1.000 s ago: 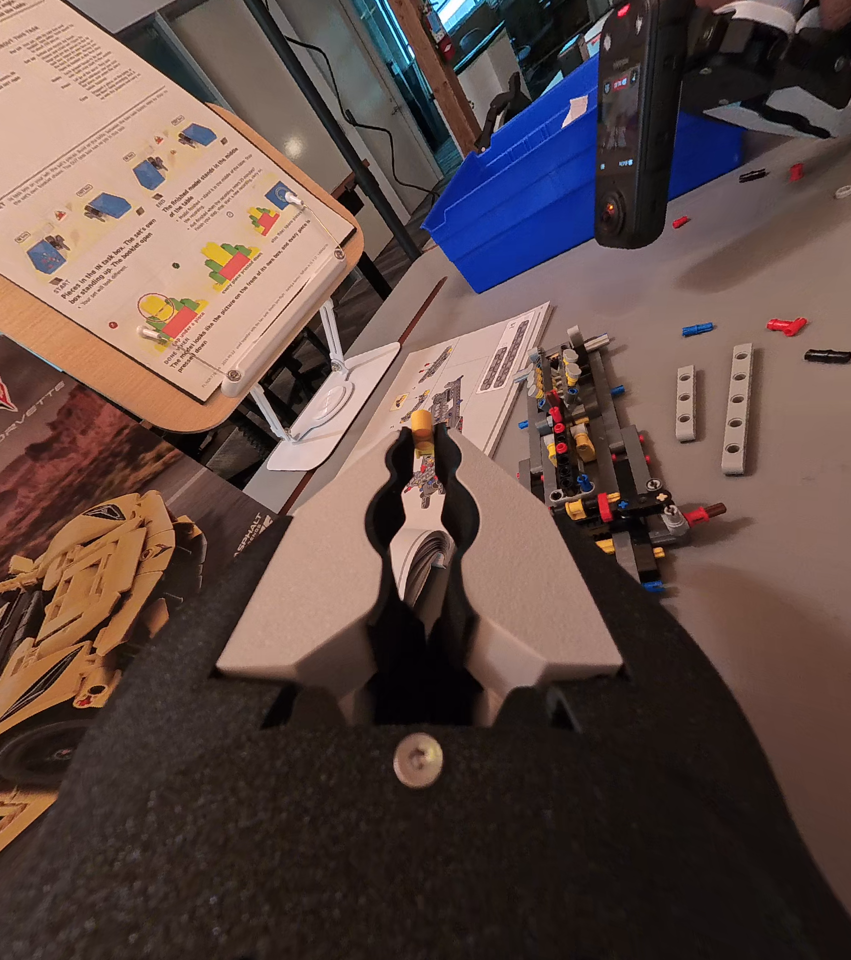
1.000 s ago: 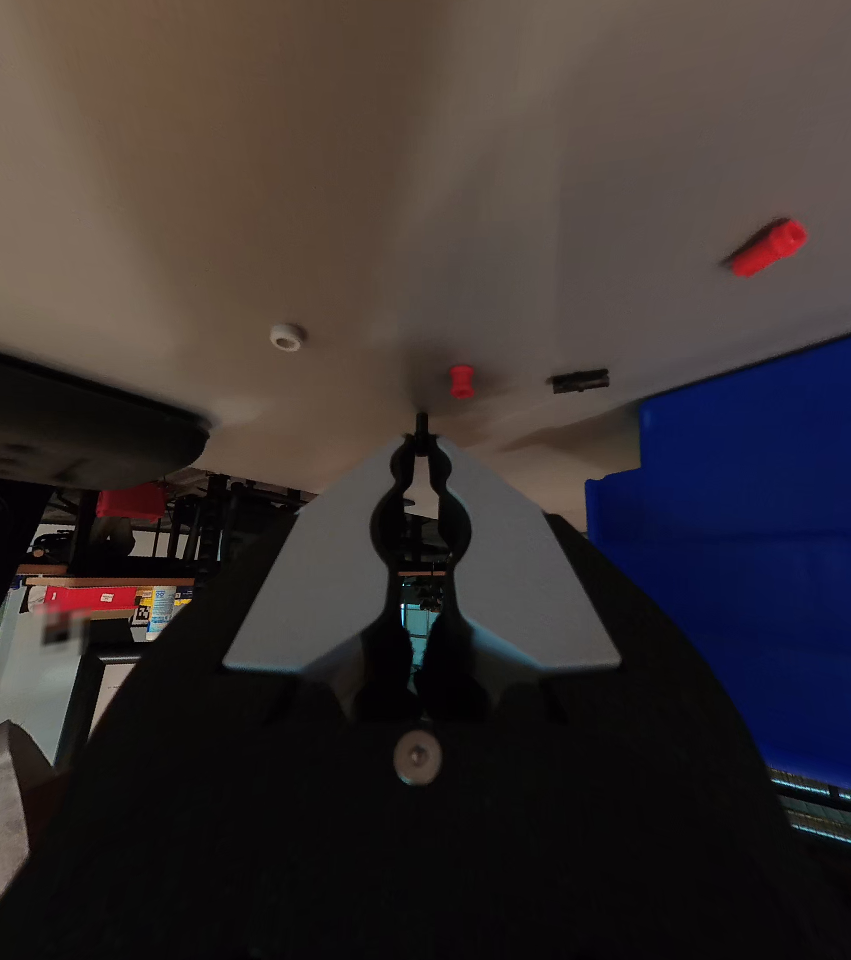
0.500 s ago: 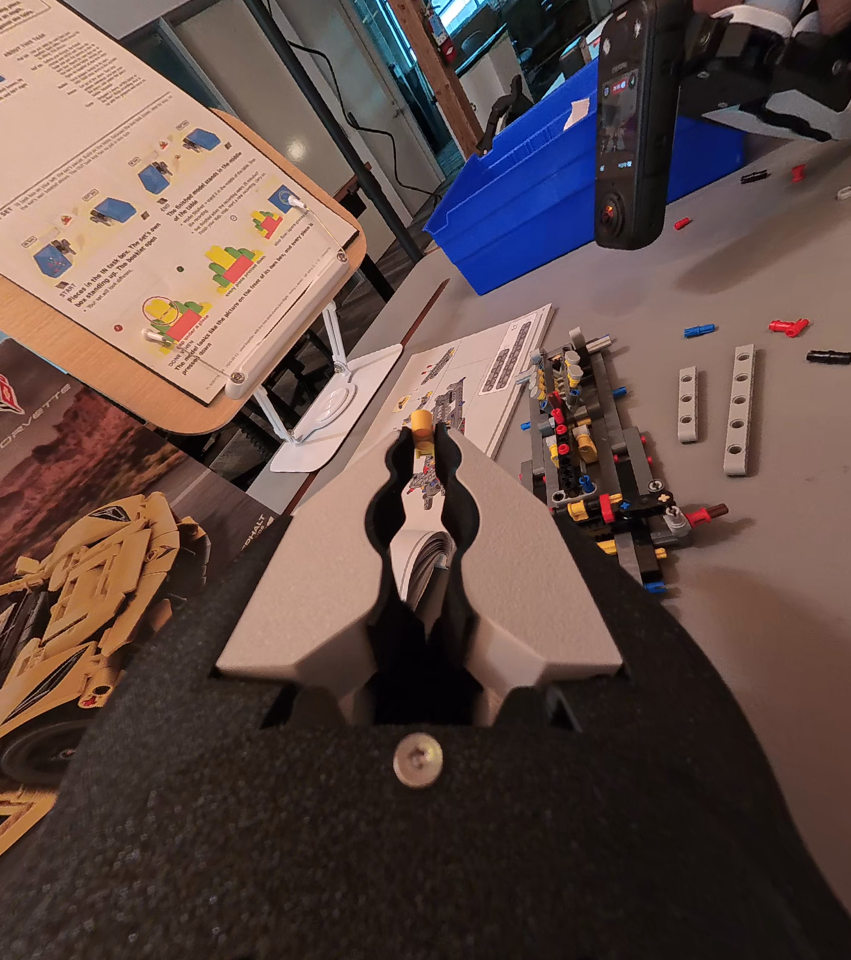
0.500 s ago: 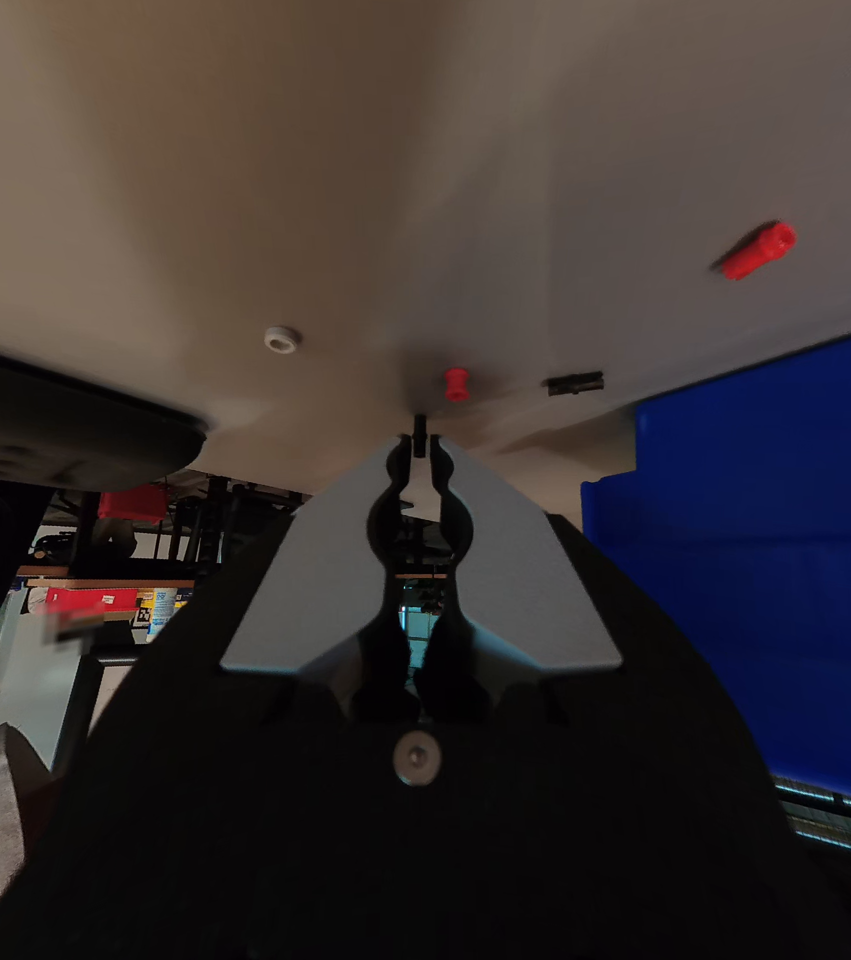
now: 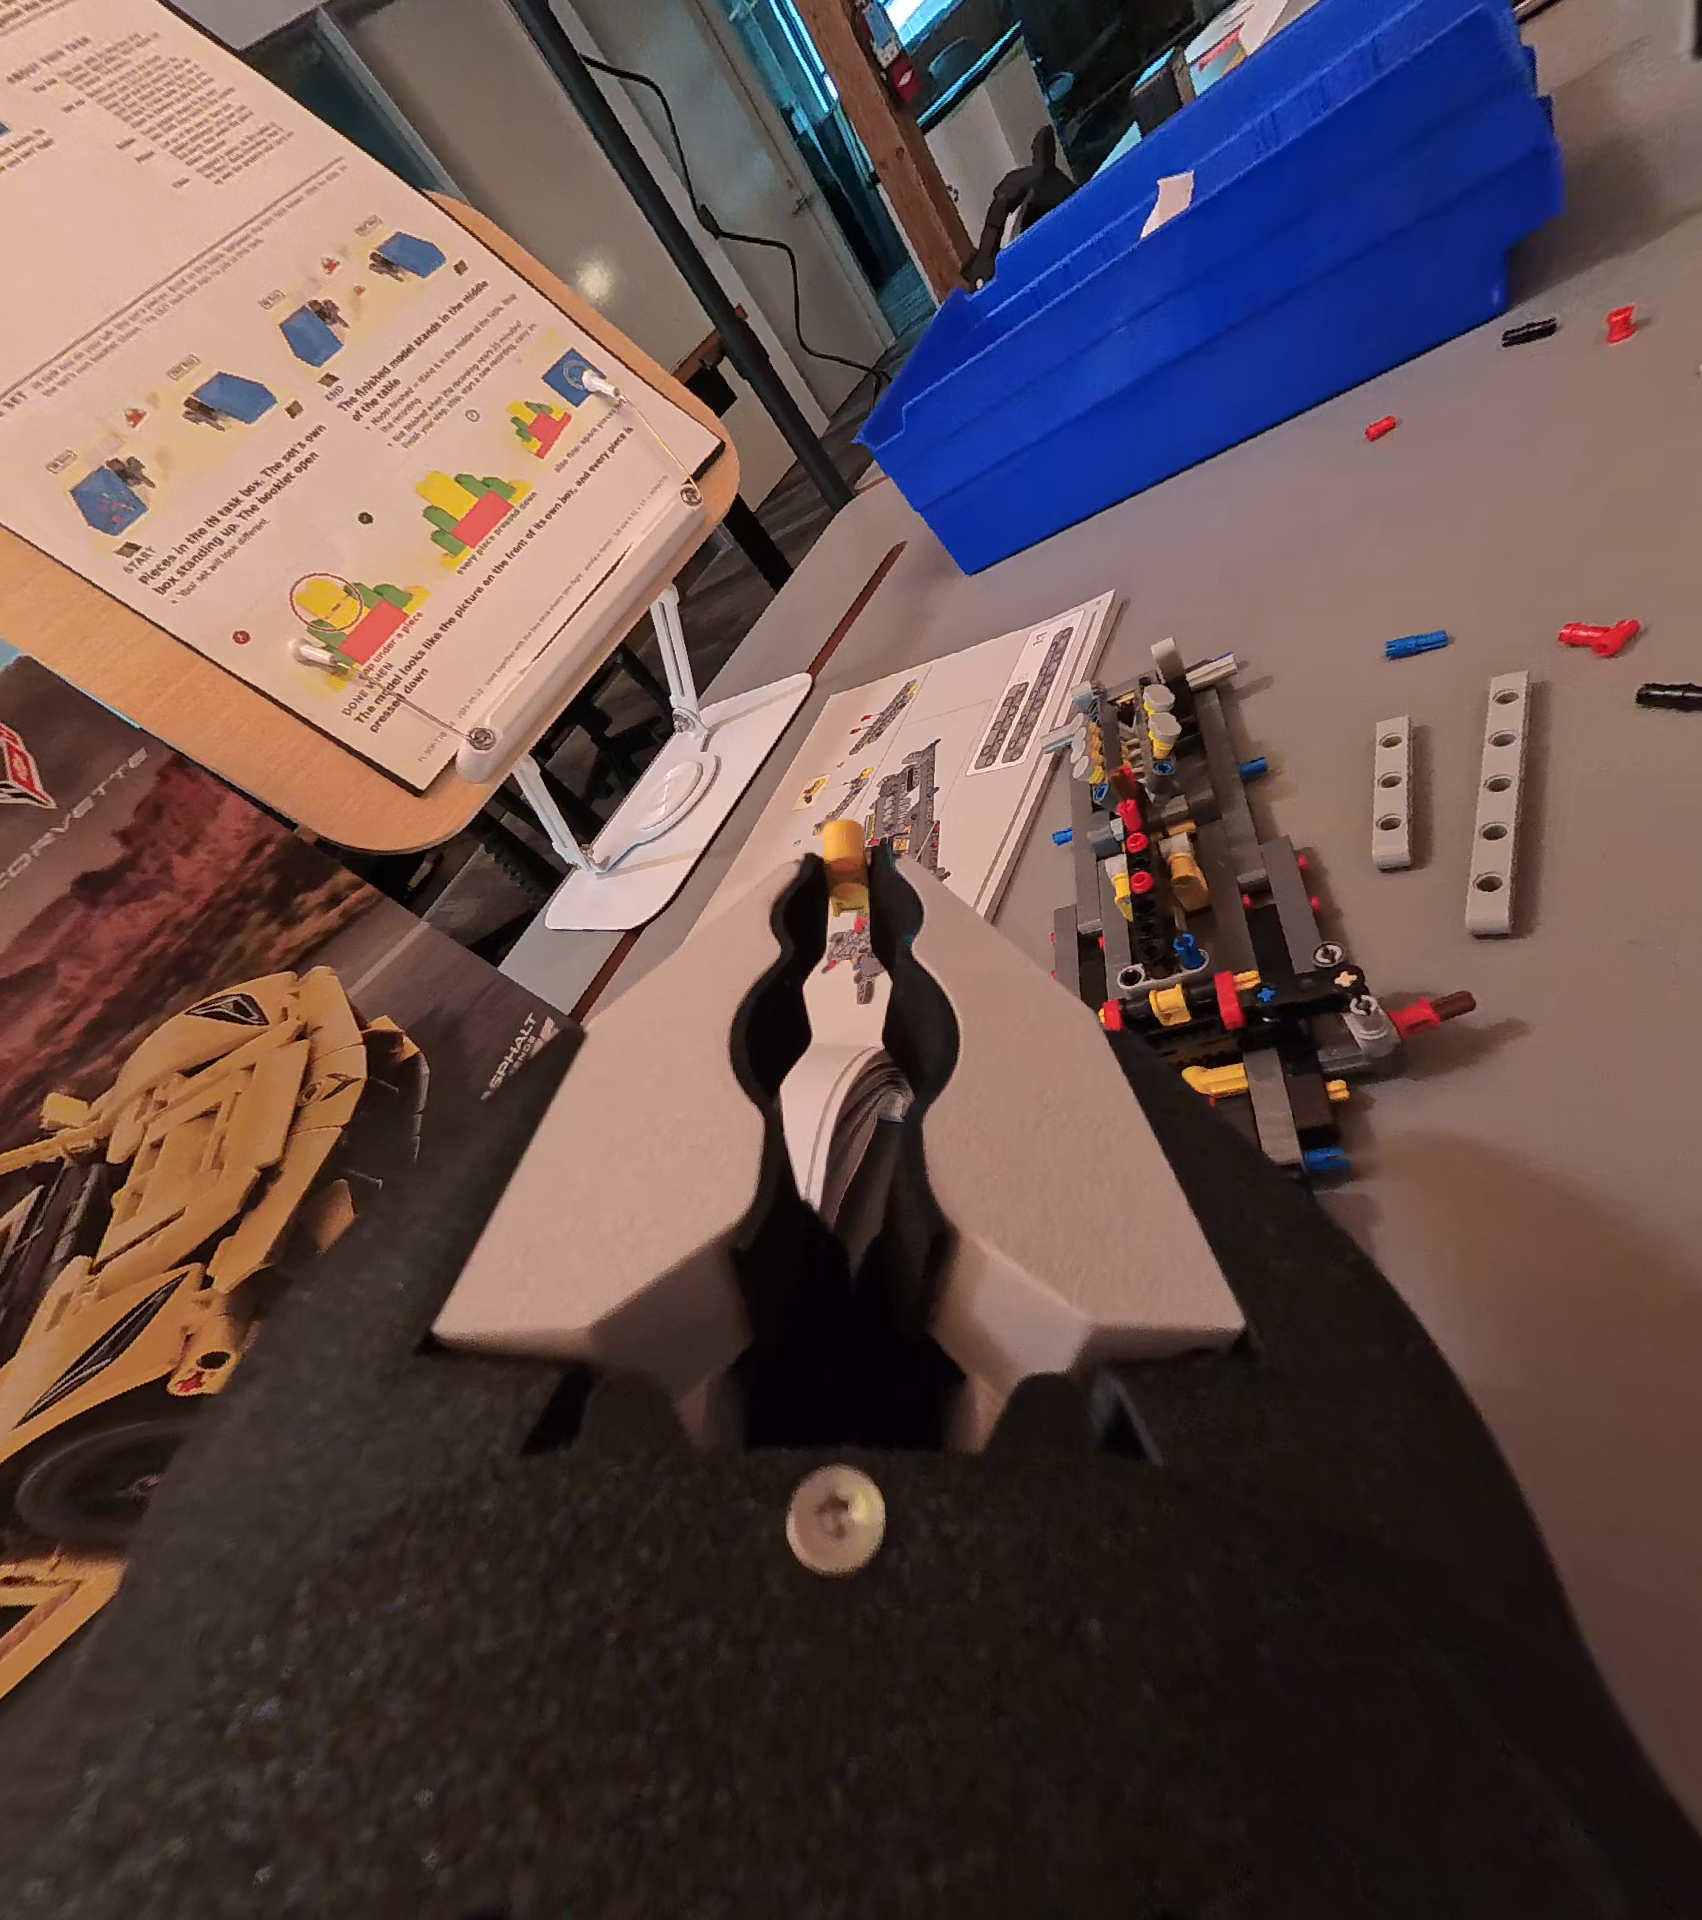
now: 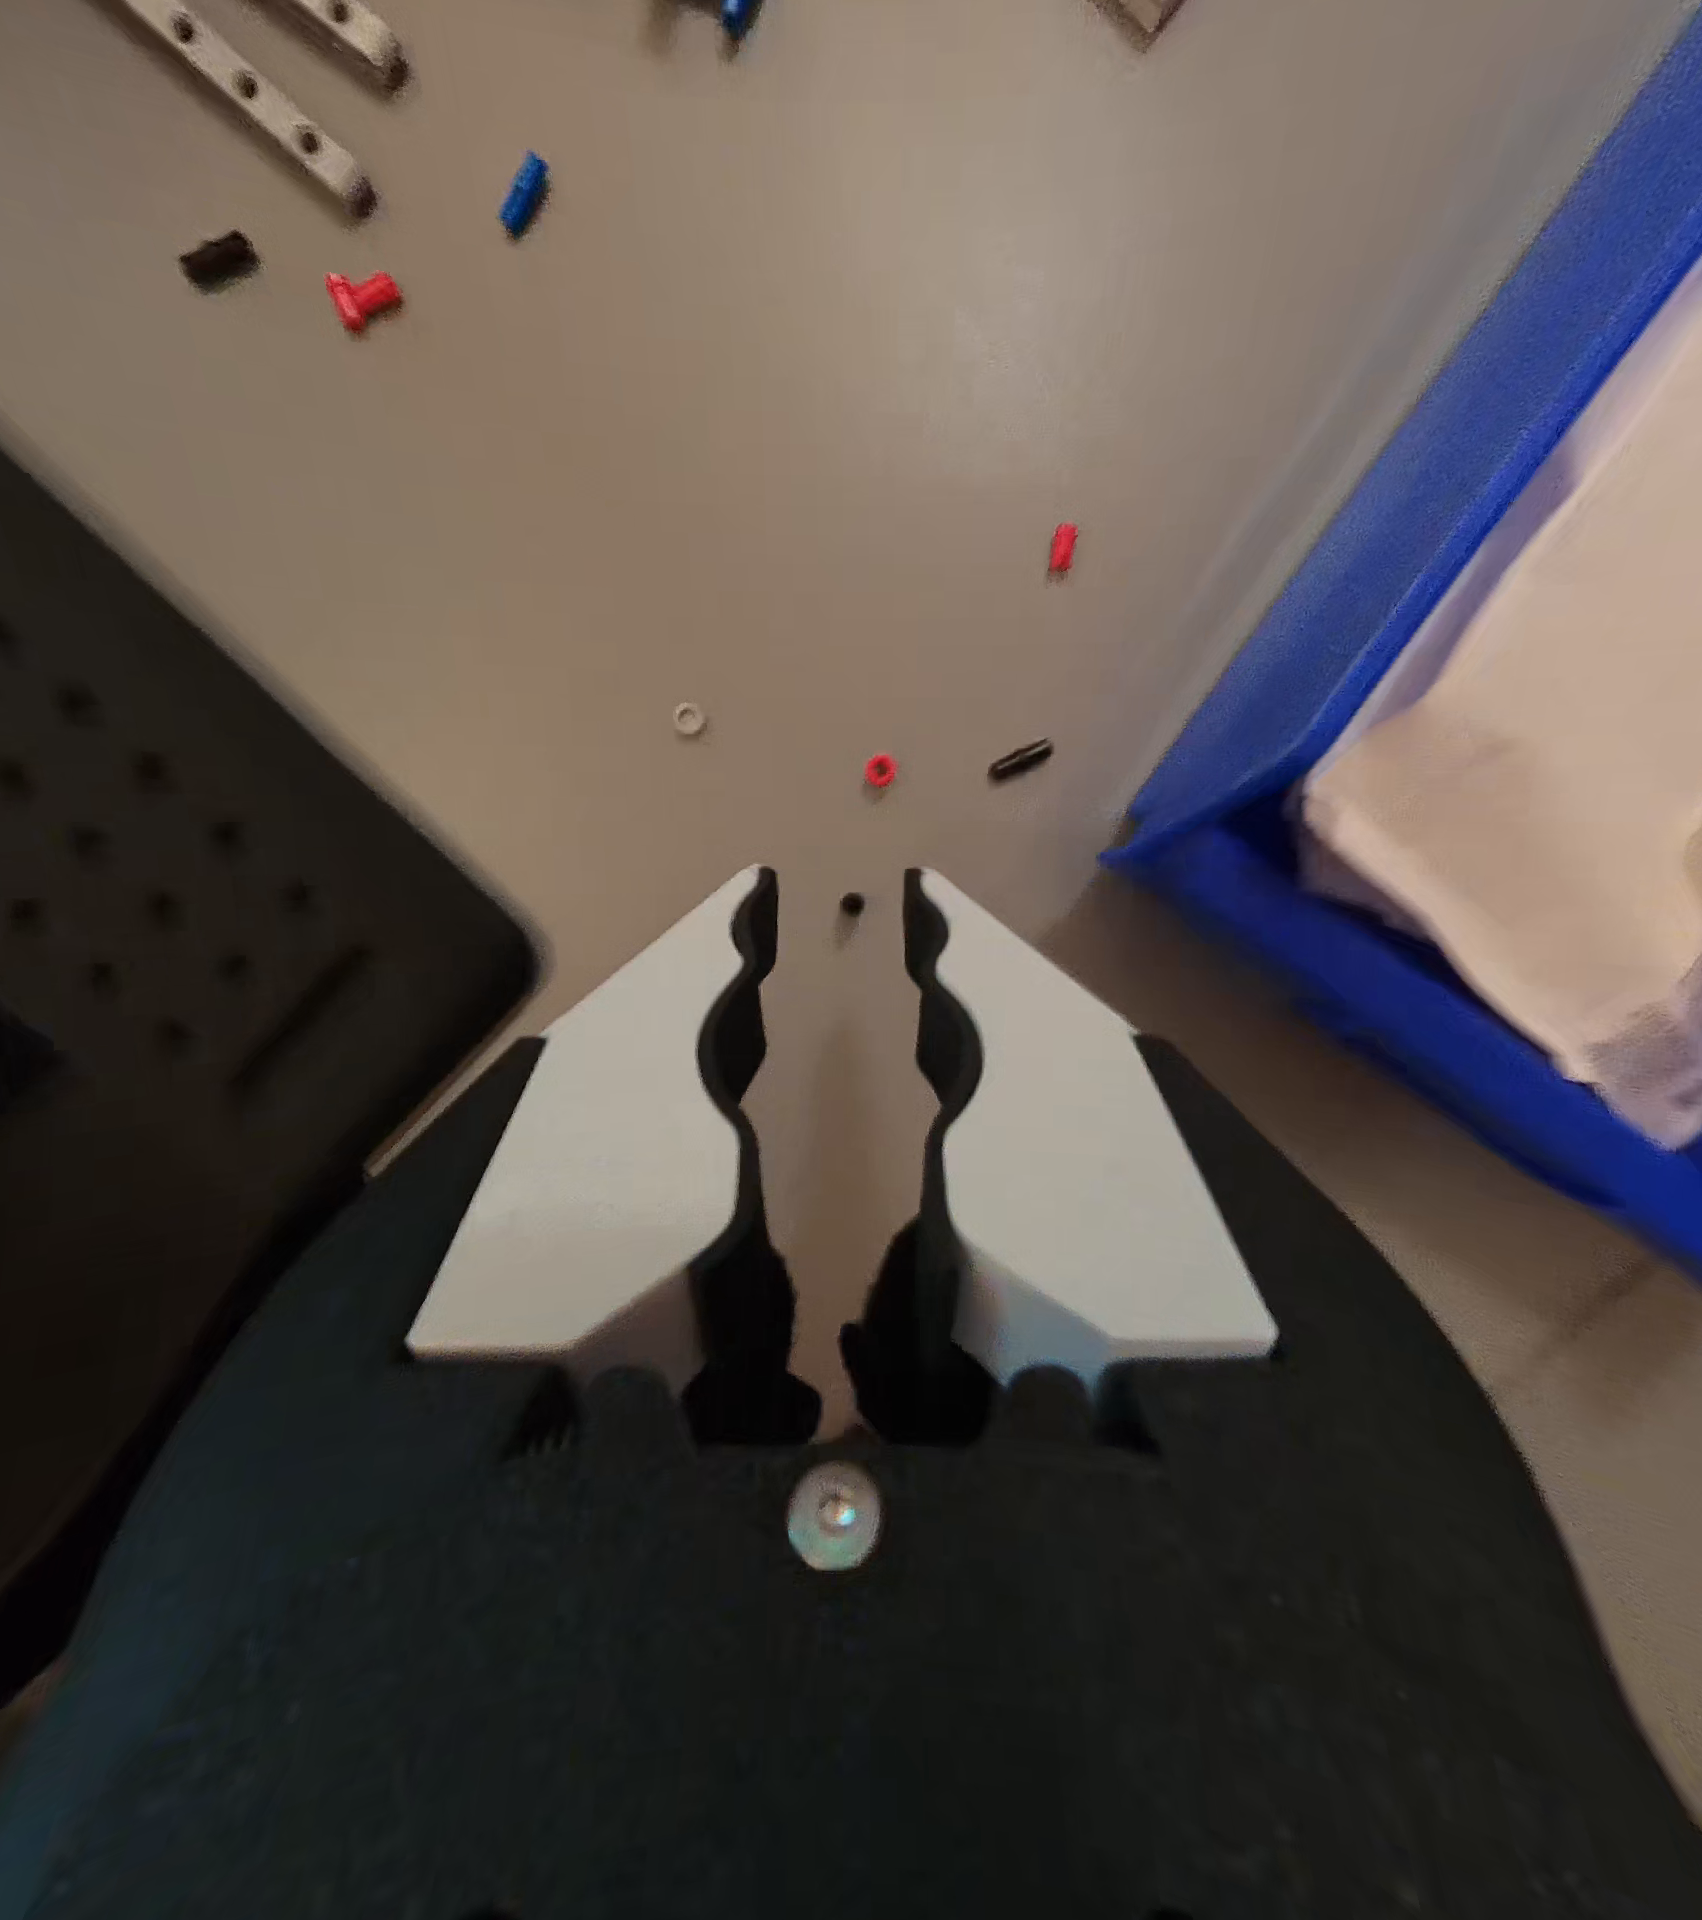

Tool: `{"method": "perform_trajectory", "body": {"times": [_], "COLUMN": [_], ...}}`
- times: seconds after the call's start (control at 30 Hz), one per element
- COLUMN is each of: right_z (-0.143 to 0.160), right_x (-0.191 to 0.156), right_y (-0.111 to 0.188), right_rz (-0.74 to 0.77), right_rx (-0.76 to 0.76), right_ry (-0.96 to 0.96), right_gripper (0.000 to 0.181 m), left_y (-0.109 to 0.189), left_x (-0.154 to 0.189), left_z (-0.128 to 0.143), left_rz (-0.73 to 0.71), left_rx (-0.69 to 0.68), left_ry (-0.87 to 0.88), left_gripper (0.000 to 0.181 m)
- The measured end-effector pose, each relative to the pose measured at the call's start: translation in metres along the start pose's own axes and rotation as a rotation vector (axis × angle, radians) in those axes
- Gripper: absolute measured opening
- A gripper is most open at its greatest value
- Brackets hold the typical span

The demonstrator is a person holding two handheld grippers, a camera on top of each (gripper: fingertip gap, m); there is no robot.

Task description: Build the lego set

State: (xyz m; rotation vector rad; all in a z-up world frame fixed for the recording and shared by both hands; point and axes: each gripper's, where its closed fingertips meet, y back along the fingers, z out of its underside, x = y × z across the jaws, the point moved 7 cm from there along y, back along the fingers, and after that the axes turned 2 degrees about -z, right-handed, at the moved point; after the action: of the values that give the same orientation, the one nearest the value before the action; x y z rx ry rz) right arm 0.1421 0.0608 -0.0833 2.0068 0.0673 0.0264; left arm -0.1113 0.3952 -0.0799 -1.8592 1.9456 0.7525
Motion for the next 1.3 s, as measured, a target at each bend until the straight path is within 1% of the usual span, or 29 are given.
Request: {"method": "perform_trajectory", "body": {"times": [0.07,0.17,0.27,0.43,0.53,0.67,0.9,1.0,1.3], "right_z": [0.017,0.028,0.028,0.029,0.028,0.027,0.027,0.027,0.024], "right_x": [-0.001,-0.004,0.001,0.006,0.005,0.007,0.007,0.007,0.004], "right_y": [-0.007,-0.021,-0.028,-0.038,-0.042,-0.044,-0.045,-0.046,-0.048], "right_rz": [0.011,0.007,0.022,-0.038,-0.042,-0.024,-0.043,-0.047,-0.044], "right_rx": [0.075,0.055,0.034,-0.017,-0.038,-0.060,-0.065,-0.060,-0.063], "right_ry": [0.006,0.049,0.076,0.079,0.097,0.114,0.106,0.115,0.153], "right_gripper": [0.020,0.016,0.013,0.012,0.011,0.010,0.009,0.005,0.004], "left_y": [-0.001,-0.001,-0.003,-0.005,-0.005,-0.006,-0.007,-0.007,-0.007], "left_x": [0.000,0.000,-0.001,-0.001,-0.001,0.001,0.001,0.002,0.004], "left_z": [0.001,0.003,0.007,0.011,0.013,0.013,0.016,0.016,0.016], "left_rz": [0.005,0.004,0.003,0.002,0.005,0.010,0.016,0.018,0.031], "left_rx": [-0.002,-0.011,-0.024,-0.039,-0.045,-0.049,-0.055,-0.055,-0.054], "left_ry": [0.007,0.020,0.026,0.029,0.030,0.023,0.026,0.025,0.024], "left_gripper": [0.006,0.007,0.007,0.007,0.006,0.007,0.006,0.007,0.007]}}
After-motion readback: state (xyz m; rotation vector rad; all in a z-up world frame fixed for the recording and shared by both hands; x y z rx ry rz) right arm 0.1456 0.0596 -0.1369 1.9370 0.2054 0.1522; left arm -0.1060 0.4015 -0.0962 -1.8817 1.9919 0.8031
